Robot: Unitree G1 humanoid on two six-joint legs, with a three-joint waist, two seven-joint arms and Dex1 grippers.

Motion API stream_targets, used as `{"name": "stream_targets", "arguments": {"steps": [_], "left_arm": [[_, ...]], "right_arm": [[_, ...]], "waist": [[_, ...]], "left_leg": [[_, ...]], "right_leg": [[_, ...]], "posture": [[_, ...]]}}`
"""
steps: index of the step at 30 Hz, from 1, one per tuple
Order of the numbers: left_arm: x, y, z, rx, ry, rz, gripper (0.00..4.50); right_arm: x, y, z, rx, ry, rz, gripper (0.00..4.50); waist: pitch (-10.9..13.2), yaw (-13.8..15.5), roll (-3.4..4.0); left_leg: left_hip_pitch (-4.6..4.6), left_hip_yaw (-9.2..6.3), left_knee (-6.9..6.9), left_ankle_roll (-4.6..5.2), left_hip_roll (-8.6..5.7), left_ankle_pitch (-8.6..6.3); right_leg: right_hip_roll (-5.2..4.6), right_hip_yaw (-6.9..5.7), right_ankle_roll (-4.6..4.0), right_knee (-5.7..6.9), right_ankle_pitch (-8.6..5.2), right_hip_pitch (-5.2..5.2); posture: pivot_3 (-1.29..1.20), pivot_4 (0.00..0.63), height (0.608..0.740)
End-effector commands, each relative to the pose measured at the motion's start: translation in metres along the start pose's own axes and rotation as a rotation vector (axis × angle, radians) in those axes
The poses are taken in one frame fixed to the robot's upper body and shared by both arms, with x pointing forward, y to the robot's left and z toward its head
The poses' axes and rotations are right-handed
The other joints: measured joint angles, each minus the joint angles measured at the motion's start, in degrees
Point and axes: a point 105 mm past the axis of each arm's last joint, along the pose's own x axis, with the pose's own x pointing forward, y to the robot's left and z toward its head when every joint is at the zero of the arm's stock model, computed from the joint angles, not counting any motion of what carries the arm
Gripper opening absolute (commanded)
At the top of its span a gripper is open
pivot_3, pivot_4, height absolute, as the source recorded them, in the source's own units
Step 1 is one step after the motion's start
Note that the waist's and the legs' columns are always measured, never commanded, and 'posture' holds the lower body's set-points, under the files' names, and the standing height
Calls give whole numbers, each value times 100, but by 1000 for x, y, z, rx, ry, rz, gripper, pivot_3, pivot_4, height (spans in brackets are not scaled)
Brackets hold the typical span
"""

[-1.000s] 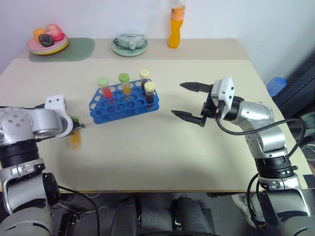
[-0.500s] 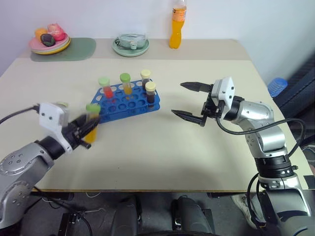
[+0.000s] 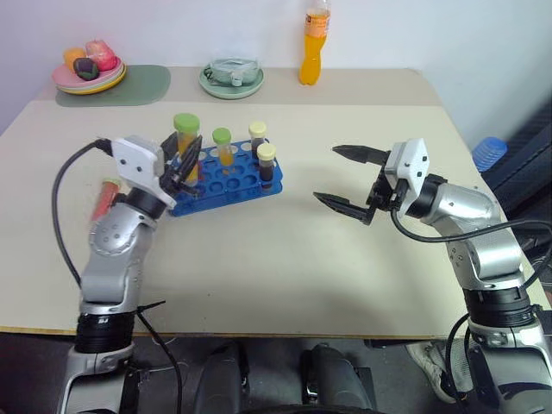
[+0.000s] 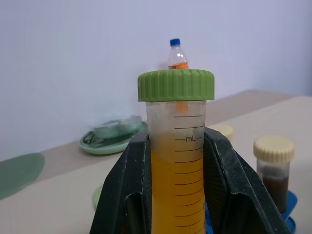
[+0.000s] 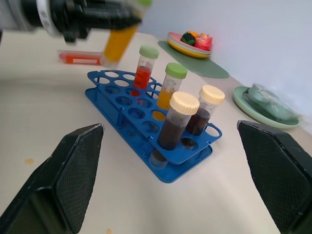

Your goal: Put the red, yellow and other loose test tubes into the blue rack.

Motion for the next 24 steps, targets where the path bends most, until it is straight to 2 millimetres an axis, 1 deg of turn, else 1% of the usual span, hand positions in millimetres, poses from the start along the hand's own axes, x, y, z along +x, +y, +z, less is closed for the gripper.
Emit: {"name": "stream_targets", "arguments": {"steps": [1, 8, 13, 21, 24], "left_arm": [[11, -13, -2, 31, -73, -53, 772], [29, -27, -19, -44, -123, -87, 772], [39, -36, -26, -51, -136, -105, 772], [37, -54, -47, -119, -112, -164, 772], [34, -57, -52, -128, -108, -179, 772]], "right_arm": [[-10, -2, 15, -35, -24, -39, 4500], [-20, -4, 18, -46, 4, -80, 4500], [-25, -3, 22, -54, 15, -94, 4500], [-31, -3, 26, -60, 40, -110, 4500], [-32, -5, 28, -61, 46, -115, 4500]], "waist": [[0, 18, -1], [0, 11, -1], [0, 7, -1], [0, 16, -1], [0, 21, -1]], "left_leg": [[0, -1, 1, 1, -1, -1], [-1, -1, 4, 3, 0, -1], [-1, -2, 5, 3, 0, -1], [0, -4, 6, 3, -1, -2], [0, -5, 7, 5, -1, -2]], "right_leg": [[0, 0, 0, -1, 0, 2], [1, -3, 1, -2, 0, 2], [2, -3, 2, -2, 0, 3], [2, -6, 3, -3, 0, 7], [1, -7, 3, -5, 0, 9]], "posture": [[0, 150, 740], [0, 150, 740], [0, 150, 740], [0, 150, 740], [0, 150, 740]]}}
